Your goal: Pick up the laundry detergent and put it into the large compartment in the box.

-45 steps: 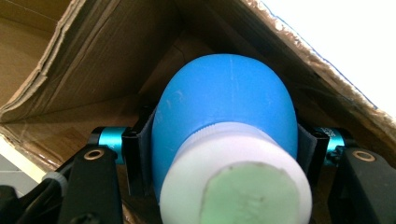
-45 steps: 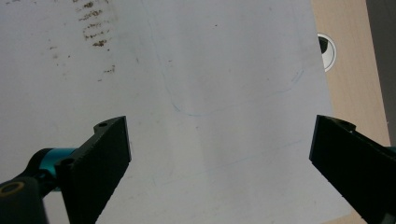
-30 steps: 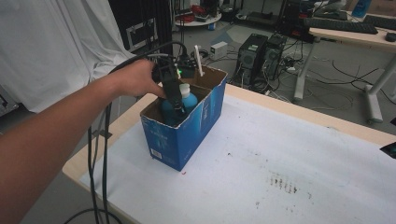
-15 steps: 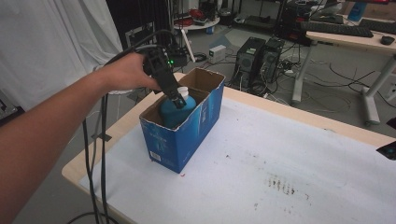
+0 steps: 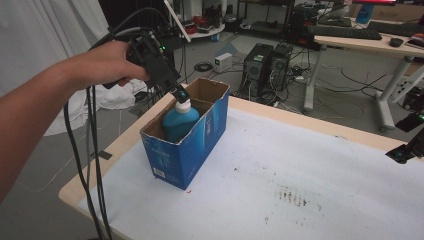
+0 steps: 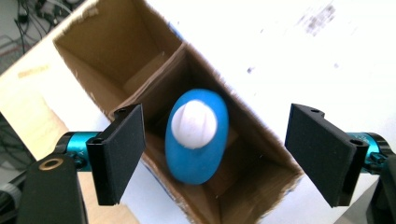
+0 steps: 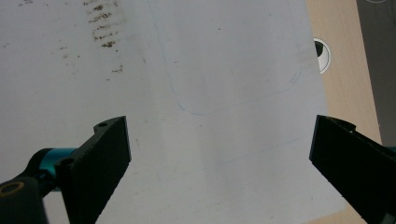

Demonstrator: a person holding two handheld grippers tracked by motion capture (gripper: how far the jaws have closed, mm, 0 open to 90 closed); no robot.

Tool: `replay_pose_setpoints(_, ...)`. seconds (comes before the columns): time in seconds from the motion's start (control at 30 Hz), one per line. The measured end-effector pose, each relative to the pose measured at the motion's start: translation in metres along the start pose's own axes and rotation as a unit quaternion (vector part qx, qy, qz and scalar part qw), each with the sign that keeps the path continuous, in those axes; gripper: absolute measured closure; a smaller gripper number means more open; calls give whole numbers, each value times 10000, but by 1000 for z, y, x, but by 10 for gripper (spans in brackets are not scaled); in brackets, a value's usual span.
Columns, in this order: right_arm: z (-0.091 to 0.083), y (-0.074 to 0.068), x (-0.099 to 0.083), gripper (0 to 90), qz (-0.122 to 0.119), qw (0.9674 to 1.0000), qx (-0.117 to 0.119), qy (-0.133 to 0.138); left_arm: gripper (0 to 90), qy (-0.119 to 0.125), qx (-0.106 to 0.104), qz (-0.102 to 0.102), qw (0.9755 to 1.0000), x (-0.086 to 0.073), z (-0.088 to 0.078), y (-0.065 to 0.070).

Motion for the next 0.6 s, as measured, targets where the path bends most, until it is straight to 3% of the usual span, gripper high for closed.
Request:
replay_pose_setpoints(0.1, -2, -1, -1, 44, 36, 10000, -27, 22, 203, 29, -14, 153, 9999, 7, -5, 10)
replay_pose_setpoints(0.23, -3, -2, -1, 44, 57, 10000, -45, 59, 202, -15, -216, 190, 9996, 13, -4, 23)
replay_pose_setpoints(0.27, -4, -2, -1, 44, 3, 10000, -27, 65, 203, -4, -327, 243, 9992, 15, -3, 29)
replay_pose_setpoints(0.3, -4, -3, -1, 44, 51, 9999, -54, 74, 203, -18, -555, 426, 9975, 20, 2, 43)
replay_pose_setpoints(0.37, -4, -3, -1, 44, 19, 9999, -50, 107, 203, -18, -555, 426, 9975, 20, 2, 43)
replay_pose_setpoints(0.43, -5, -7, 0, 44, 47, 9999, -51, 104, 184, -20, -742, 522, 9959, 29, 11, 61)
replay_pose_setpoints(0.6, -5, -8, 0, 44, -43, 9998, -26, 185, 115, -42, -844, 683, 9941, 42, 24, 80)
Point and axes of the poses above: each handheld gripper's, and its own axes: z roughly forward along the jaws, x roughly out of its top, y roughly to its right, the point moved 10 cm from there along z, roughly forward along the jaws, and after that the axes turned 10 degrees about y, right-handed, at the moved point
